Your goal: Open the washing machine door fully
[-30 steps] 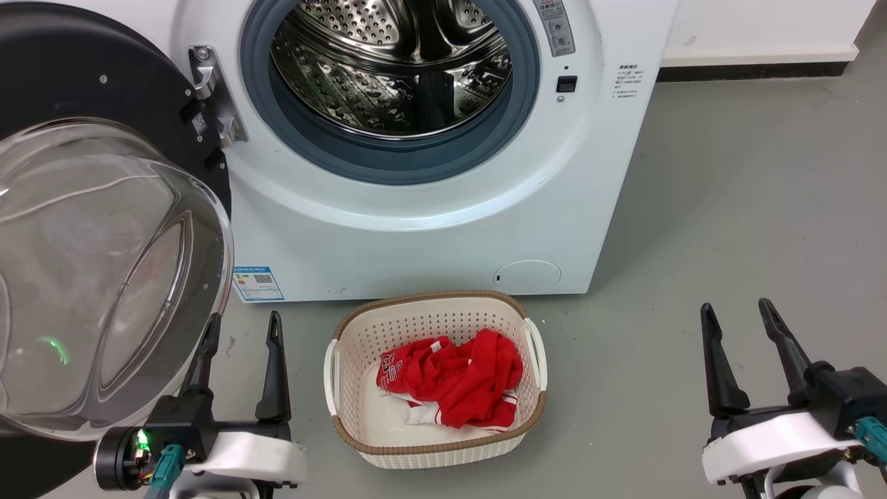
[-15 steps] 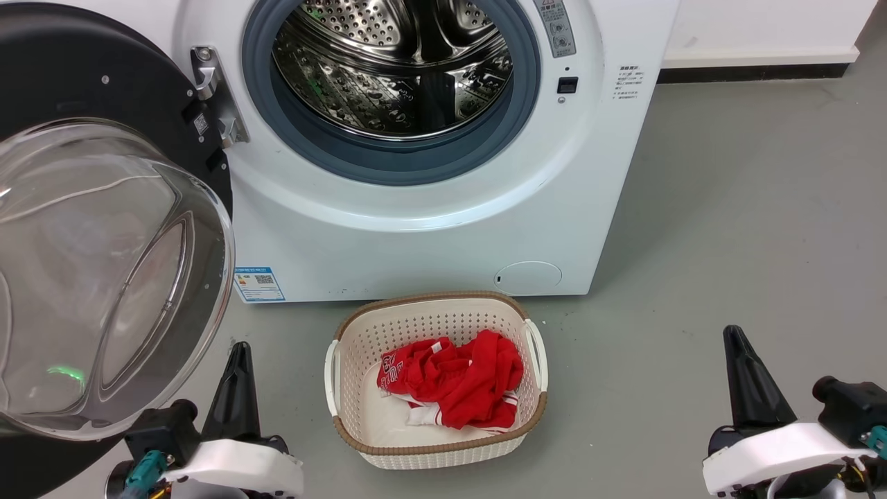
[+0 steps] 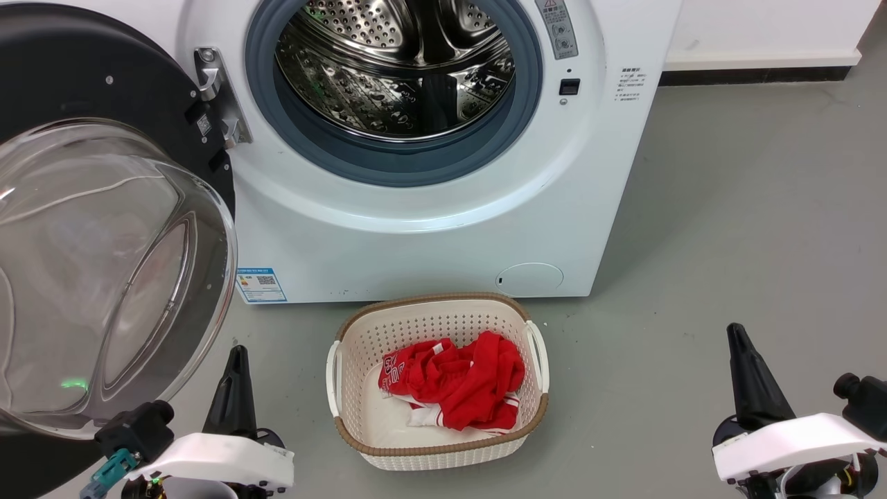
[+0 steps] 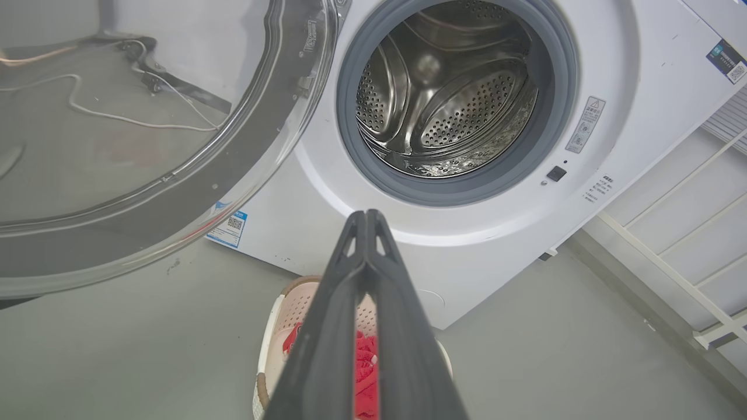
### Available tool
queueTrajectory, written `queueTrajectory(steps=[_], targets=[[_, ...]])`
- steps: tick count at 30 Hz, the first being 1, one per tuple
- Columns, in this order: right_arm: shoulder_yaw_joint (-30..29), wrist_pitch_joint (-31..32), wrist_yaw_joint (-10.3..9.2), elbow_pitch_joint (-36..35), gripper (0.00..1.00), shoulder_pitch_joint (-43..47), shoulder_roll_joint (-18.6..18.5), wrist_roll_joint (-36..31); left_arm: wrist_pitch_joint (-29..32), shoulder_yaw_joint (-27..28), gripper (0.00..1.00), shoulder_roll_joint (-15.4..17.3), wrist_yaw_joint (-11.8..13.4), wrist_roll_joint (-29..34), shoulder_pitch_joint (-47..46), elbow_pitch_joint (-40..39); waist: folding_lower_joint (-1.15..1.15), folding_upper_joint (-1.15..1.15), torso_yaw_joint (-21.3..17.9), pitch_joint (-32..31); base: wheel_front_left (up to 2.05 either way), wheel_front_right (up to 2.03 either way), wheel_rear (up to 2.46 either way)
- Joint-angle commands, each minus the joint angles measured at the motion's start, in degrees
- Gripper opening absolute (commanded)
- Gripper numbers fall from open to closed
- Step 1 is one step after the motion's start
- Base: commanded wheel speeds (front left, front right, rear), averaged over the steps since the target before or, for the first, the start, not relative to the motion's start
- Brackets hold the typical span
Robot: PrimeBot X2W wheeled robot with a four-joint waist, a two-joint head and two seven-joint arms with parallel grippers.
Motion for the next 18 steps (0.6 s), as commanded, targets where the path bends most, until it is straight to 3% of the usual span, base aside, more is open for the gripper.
queueTrajectory(steps=[1, 18], targets=[[-0.1, 0.3, -0.01, -0.4, 0.0, -1.5, -0.4, 2.0, 0.4, 0.3, 0.0, 0.2, -0.2, -1.9, -1.7, -0.5, 0.0, 0.0, 0.0, 0.0, 0.0, 0.0, 0.0], [-0.5, 2.6, -0.01, 1.6, 0.0, -2.7, -0.6, 16.9, 3.9, 1.2, 0.0, 0.1, -1.3, -16.6, -2.8, 1.0, 0.0, 0.0, 0.2, -0.3, 0.0, 0.0, 0.0]])
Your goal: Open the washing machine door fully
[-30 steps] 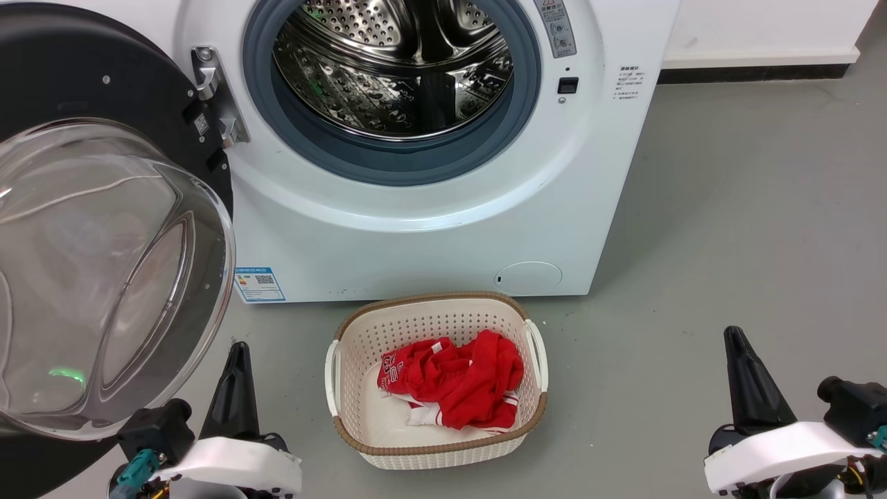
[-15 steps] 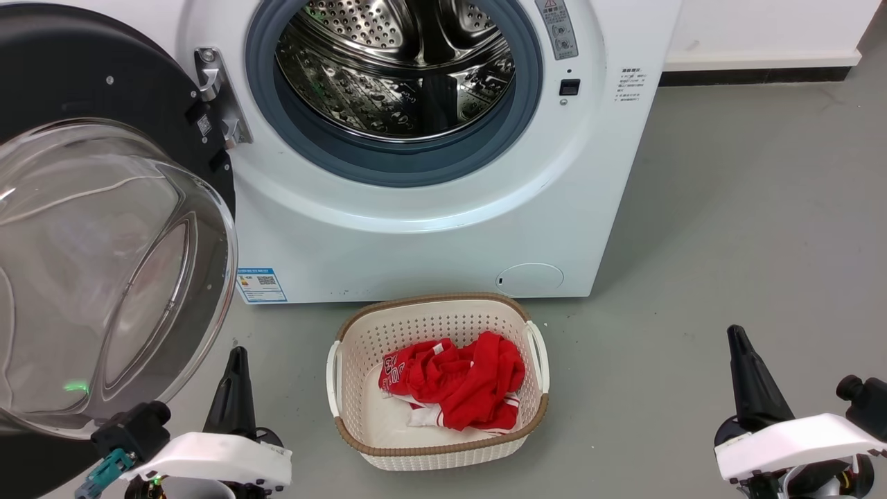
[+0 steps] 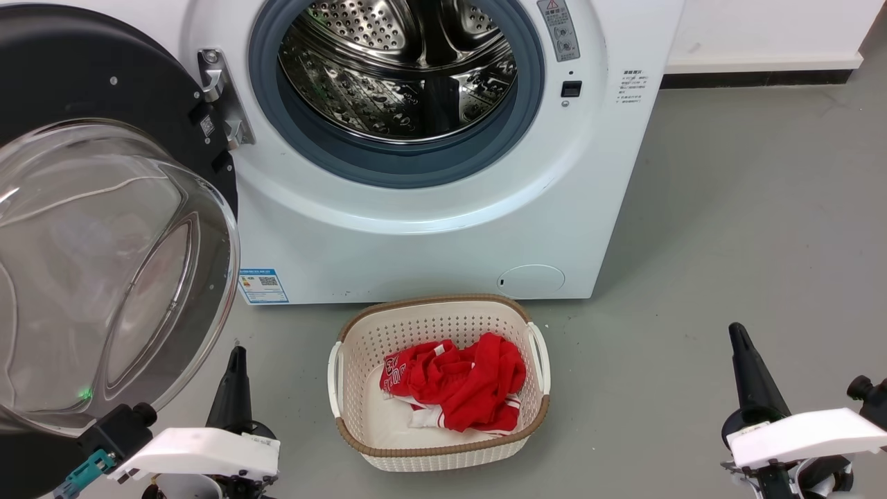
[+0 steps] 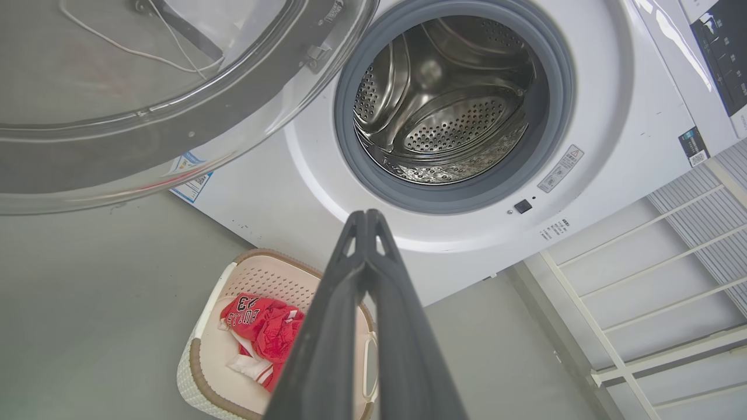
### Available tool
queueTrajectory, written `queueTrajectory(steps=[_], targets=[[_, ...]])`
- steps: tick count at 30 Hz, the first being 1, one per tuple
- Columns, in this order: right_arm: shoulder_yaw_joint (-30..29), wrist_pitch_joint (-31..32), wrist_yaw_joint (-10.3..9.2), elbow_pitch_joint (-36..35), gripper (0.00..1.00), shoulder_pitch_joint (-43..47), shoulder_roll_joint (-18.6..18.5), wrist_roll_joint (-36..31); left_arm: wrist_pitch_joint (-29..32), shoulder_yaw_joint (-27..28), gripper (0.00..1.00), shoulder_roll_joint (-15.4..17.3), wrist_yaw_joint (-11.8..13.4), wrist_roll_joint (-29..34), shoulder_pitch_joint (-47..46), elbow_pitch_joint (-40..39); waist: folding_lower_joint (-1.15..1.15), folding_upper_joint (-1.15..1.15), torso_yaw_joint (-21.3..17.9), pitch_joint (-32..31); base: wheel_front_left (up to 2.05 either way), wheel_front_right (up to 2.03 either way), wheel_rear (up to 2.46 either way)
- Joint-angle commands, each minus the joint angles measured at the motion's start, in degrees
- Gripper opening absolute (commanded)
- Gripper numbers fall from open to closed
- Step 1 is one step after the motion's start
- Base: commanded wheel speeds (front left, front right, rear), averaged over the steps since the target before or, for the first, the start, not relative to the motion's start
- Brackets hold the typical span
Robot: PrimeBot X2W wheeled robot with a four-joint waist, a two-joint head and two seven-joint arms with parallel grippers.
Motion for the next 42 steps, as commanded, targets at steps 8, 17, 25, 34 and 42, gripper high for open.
queueTrajectory(steps=[8, 17, 25, 34, 42], targets=[[-0.4, 1.1, 0.0, 0.5, 0.0, -2.0, -0.5, 7.1, 1.6, 0.6, 0.0, 0.1, -0.7, -7.0, -2.0, 0.2, 0.0, 0.0, 0.1, -0.1, 0.0, 0.0, 0.0], [-0.7, 2.2, 0.0, 1.4, 0.0, -2.5, -0.5, 13.4, 3.2, 1.0, 0.0, 0.1, -1.2, -13.2, -2.5, 0.9, 0.0, 0.0, 0.2, -0.2, 0.0, 0.0, 0.0], [-0.9, 3.1, 0.0, 2.2, 0.0, -2.9, -0.5, 18.5, 4.5, 1.4, 0.0, 0.0, -1.6, -18.4, -2.9, 1.4, 0.0, 0.0, 0.3, -0.4, 0.0, 0.0, 0.0], [-1.2, 4.0, -0.01, 2.9, 0.0, -3.4, -0.5, 23.9, 5.7, 1.8, 0.0, 0.0, -2.0, -23.8, -3.3, 2.0, 0.0, 0.0, 0.5, -0.5, 0.0, 0.0, 0.0], [-1.4, 4.9, -0.01, 3.6, 0.0, -3.9, -0.4, 28.3, 6.9, 2.0, 0.0, 0.0, -2.3, -28.2, -3.7, 2.5, 0.0, 0.0, 0.6, -0.6, 0.0, 0.0, 0.0]])
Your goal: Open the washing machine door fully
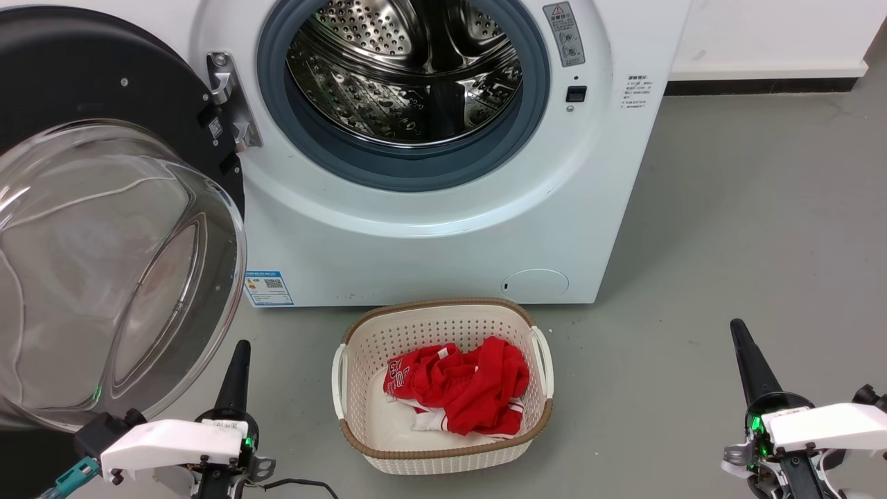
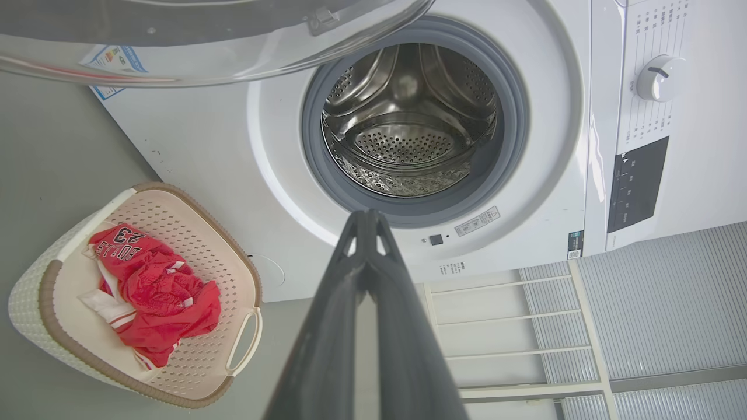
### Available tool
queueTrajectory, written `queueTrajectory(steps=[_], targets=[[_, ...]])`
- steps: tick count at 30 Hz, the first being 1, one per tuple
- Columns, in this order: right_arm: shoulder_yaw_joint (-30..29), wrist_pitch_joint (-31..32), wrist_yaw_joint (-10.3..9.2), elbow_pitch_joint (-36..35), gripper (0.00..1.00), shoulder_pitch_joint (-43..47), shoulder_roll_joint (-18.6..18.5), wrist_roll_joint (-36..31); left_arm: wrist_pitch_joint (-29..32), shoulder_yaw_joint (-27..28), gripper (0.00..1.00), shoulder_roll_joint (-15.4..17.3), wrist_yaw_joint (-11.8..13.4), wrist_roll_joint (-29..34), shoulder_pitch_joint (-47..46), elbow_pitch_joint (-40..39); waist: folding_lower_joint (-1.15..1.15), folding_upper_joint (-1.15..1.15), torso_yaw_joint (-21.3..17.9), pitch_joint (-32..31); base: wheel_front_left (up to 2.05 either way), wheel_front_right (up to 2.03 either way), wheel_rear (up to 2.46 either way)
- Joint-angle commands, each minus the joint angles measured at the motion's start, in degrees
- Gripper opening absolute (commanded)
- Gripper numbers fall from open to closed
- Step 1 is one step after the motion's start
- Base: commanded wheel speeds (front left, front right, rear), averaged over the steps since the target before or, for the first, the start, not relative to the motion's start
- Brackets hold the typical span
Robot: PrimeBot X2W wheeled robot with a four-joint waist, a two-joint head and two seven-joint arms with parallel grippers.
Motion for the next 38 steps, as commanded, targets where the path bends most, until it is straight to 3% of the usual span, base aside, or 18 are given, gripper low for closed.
queueTrajectory(steps=[1, 38], targets=[[-0.2, 0.4, -0.01, 0.0, 0.0, -1.6, -0.3, 1.6, 0.5, 0.2, 0.0, 0.0, -0.3, -1.4, -1.3, -0.1, 0.0, 0.0, 0.0, 0.0, 0.0, 0.0, 0.0], [-1.2, 3.6, -0.01, 2.6, 0.0, -2.7, 0.0, 18.0, 4.6, 1.4, 0.0, -0.1, -1.5, -18.1, -2.3, 1.8, 0.0, 0.0, 0.5, -0.5, 0.0, 0.0, 0.0]])
